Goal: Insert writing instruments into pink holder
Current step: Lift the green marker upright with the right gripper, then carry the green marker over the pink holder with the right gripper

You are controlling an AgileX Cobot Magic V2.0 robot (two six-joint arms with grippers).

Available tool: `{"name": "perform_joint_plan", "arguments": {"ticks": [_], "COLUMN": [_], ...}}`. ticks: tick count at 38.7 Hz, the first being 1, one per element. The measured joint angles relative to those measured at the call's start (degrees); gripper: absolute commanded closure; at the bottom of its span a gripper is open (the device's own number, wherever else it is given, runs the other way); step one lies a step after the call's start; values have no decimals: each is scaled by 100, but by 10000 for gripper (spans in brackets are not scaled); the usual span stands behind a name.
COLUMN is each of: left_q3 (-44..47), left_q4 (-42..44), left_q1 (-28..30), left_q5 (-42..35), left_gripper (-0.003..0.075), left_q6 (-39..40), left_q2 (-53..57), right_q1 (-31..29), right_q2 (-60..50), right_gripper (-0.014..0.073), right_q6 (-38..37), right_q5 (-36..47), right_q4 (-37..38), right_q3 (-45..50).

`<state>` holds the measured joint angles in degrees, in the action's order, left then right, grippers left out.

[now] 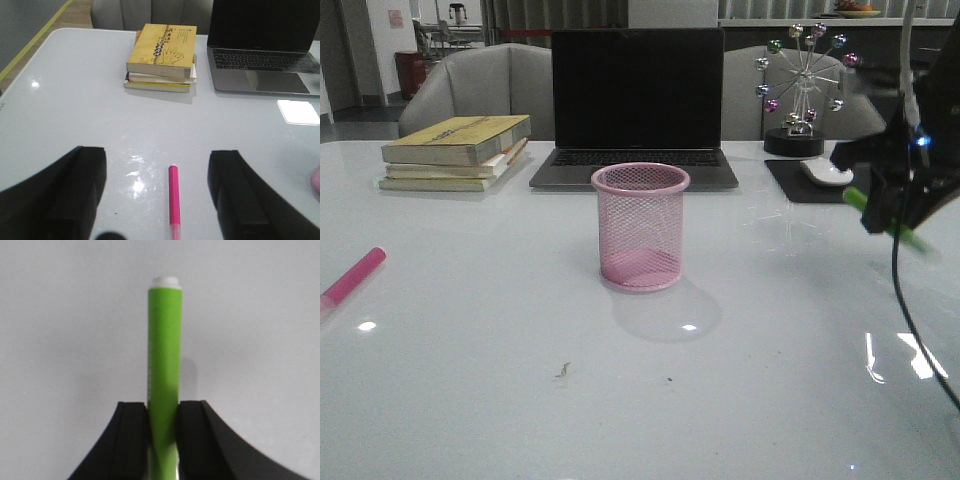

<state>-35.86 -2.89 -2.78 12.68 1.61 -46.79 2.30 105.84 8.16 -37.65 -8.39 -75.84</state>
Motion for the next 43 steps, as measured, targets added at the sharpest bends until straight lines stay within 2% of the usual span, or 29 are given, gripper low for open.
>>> {"name": "perform_joint_plan", "arguments": {"ticks": [15,34,43], "left_q3": [0,0,0], "left_q4": [0,0,0], "left_q1": [0,0,0], "left_q5": [0,0,0], "left_gripper": [220,220,220], "left_q6": [0,0,0], "left_q2": [0,0,0], "right_q1": [117,1444,1848], "right_q2": [-1451,-1851,-1823], "right_gripper": [569,569,569], "right_q6": [0,0,0], "right_q5": [769,2441,3221], "right_q4": [-157,-199,-209], "right_q3": [0,73,283]}}
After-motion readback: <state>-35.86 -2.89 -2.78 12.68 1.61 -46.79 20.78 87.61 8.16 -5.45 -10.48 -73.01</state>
